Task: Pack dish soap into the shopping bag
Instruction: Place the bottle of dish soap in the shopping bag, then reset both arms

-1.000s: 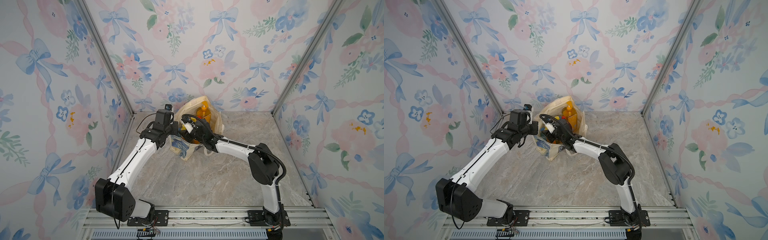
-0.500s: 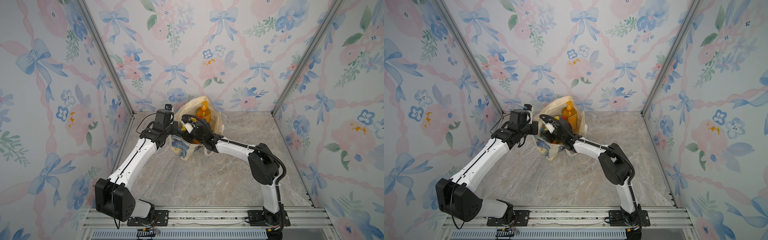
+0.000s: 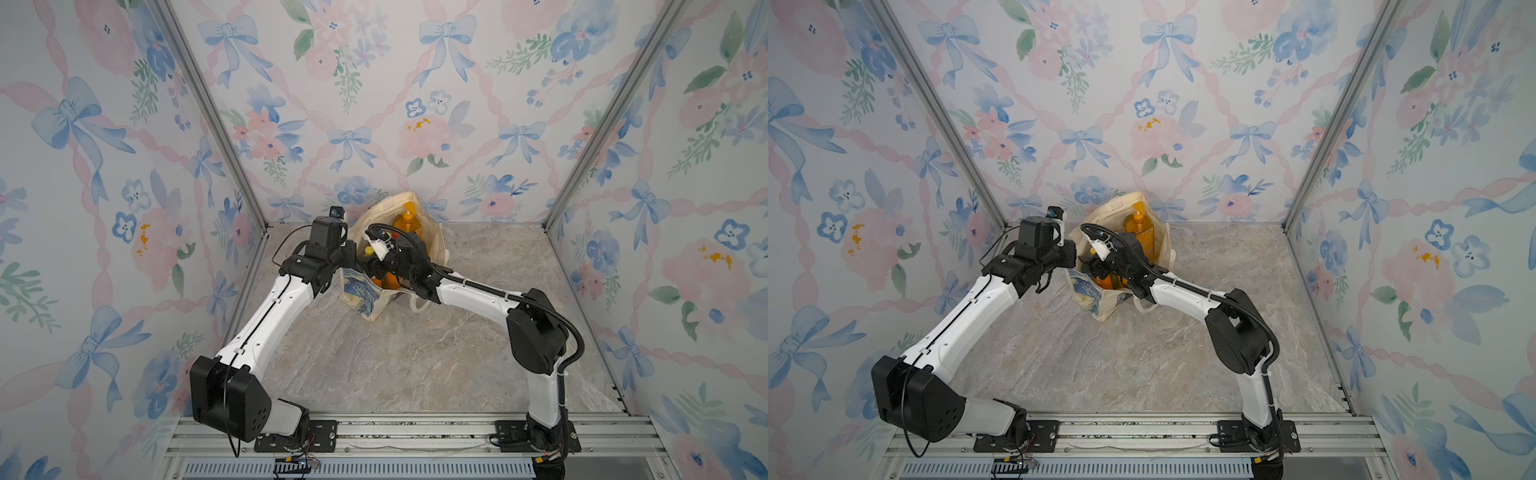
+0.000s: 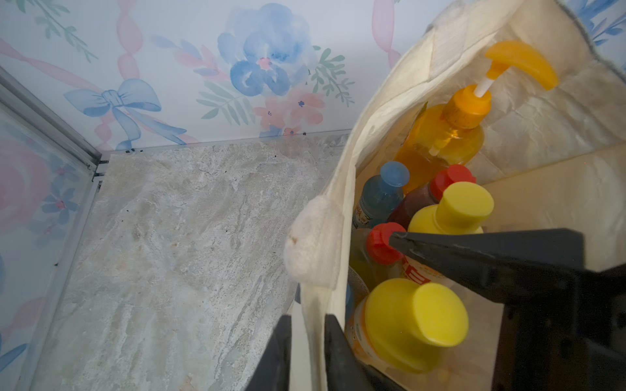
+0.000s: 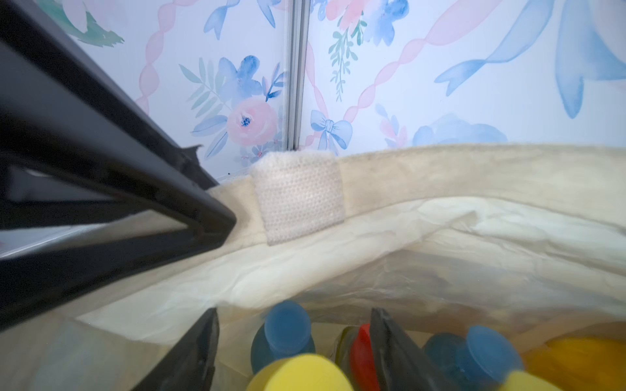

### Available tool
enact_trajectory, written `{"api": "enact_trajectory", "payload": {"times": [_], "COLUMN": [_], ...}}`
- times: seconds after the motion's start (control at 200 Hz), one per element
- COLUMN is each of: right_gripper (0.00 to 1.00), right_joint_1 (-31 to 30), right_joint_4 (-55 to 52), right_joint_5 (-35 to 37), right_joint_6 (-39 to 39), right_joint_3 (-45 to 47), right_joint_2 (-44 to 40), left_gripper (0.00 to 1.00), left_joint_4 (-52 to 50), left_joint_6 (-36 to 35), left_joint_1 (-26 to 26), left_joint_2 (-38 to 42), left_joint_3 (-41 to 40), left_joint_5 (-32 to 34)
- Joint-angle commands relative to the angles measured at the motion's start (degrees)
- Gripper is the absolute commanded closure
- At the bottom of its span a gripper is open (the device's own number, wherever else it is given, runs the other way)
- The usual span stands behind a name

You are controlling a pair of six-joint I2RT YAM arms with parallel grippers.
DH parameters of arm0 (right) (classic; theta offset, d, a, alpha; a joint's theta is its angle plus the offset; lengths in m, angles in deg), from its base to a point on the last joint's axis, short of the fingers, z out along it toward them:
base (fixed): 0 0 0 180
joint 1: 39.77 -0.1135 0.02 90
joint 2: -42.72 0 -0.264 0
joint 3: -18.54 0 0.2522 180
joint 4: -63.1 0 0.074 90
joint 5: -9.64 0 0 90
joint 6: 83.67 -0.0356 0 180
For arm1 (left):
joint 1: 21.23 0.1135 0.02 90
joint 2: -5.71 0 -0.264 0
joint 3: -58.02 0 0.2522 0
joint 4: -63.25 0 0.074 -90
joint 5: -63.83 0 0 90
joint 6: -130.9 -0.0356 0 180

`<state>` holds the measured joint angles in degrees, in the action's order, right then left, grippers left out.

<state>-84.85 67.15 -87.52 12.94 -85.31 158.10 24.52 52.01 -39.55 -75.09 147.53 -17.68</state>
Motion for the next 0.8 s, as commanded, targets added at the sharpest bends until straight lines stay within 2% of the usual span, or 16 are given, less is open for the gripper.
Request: {"api": "enact_trajectory", "payload": {"times": [0.0,0.24,0.4,0.65,0.795], "right_gripper": [0.27,0.21,0.19,0.15,0.15], "right_joint_1": [0.2,0.5,1.0,1.9,2.9], "right_joint_4": [0.8,-1.8,-2.8,-5.2,-9.2], "right_joint_5": [0.9,2.4,3.6,7.3,10.3], "right_joint_6": [0.2,1.0,0.9,-0.8,-1.3], "right_joint_3": [-0.8,-2.1,-2.4,-4.8,-7.4], "right_joint_2": [-3.8,-6.1,-7.3,-10.3,-12.4], "left_gripper": [0.76,0.63,0.46,0.31,0.18], "left_joint_4": [-0.1,-0.2,-0.2,-0.2,-0.3], "left_joint_6": [0.6,1.1,1.1,1.7,3.3], "left_joint_1": [0.6,1.4,1.7,2.0,2.4], "left_joint_2": [-0.4,-0.5,-0.8,-0.9,-0.9], "left_joint_3": [1.7,2.2,2.9,5.0,6.9], "left_joint_5": [0.1,-0.3,-0.6,-1.0,-0.4]}}
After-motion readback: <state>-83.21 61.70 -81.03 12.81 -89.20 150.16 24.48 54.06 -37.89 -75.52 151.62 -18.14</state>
